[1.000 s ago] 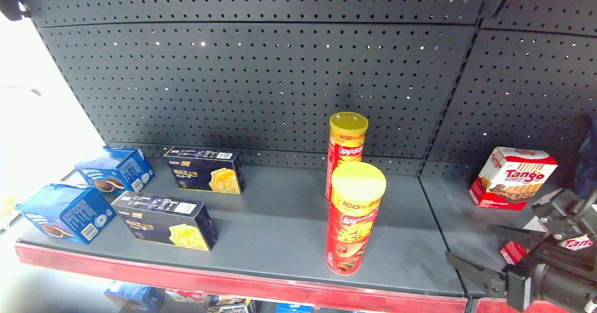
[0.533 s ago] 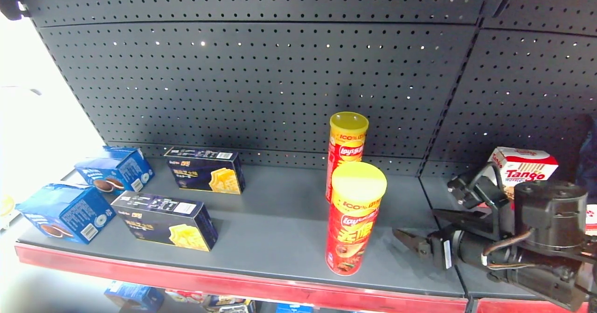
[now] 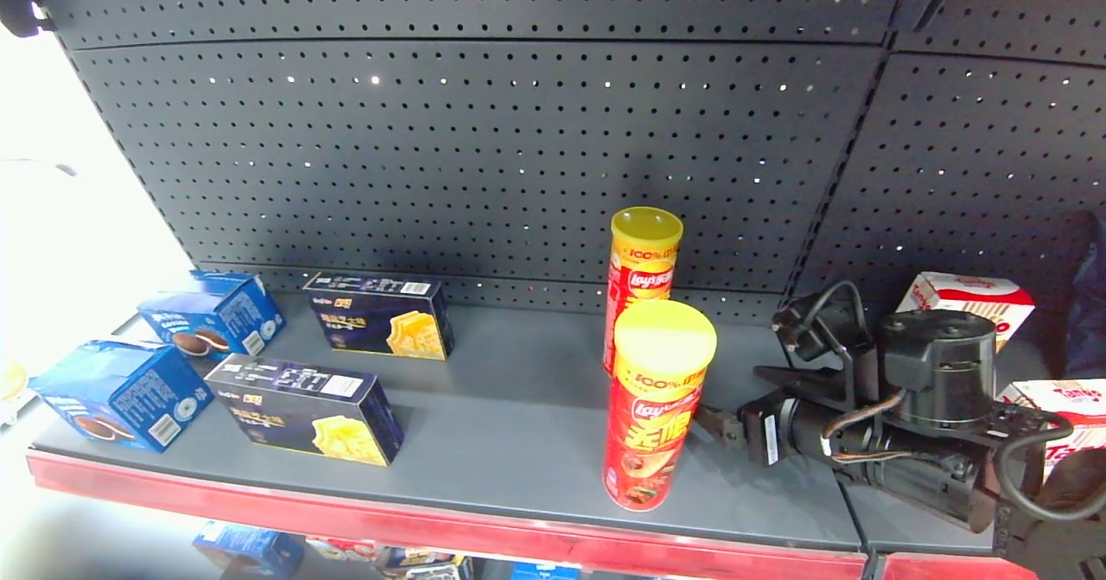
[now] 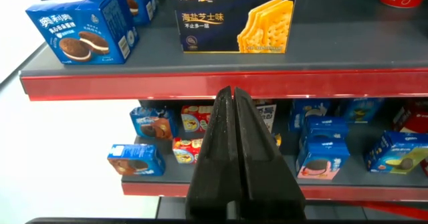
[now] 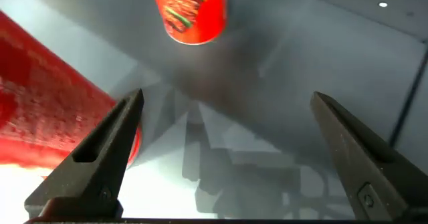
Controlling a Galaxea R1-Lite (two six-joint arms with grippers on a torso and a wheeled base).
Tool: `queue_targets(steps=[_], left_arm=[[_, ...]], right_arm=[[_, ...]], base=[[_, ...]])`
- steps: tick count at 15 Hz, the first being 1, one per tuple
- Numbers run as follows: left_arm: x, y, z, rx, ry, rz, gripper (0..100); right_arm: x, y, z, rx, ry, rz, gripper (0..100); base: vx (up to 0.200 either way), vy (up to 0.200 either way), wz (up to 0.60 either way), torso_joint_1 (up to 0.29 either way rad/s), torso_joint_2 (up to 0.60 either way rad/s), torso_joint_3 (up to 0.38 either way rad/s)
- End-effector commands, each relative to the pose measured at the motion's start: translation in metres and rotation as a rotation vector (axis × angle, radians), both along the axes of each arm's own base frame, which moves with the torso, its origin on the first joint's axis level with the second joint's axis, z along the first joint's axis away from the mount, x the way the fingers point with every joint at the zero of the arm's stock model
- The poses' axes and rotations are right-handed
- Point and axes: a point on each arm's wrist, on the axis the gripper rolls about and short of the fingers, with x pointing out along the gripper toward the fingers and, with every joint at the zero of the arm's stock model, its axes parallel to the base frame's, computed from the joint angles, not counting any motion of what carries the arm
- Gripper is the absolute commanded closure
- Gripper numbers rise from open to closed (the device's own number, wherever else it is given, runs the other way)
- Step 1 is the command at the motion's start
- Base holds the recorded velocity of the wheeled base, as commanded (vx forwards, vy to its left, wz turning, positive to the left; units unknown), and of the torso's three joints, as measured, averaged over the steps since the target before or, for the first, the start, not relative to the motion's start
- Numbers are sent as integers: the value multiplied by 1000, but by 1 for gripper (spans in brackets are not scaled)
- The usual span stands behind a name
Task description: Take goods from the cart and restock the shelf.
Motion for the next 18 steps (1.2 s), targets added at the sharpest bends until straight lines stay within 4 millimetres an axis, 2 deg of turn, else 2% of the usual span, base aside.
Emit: queue_targets(steps=[1,9,16,18], left_arm=[[0,0,0,0,0,0,100],[0,0,0,0,0,0,100],[0,0,0,0,-1,0,100],[0,0,0,0,0,0,100]], right_arm=[[-2,6,2,11,-3,20,0],[-9,13,3,16,-4,54,0],[-19,5,-1,5,11,52,0],[-16,4,-3,-1,16,39,0]], base=[[0,0,0,0,0,0],[0,0,0,0,0,0],[0,0,0,0,0,0],[0,0,0,0,0,0]])
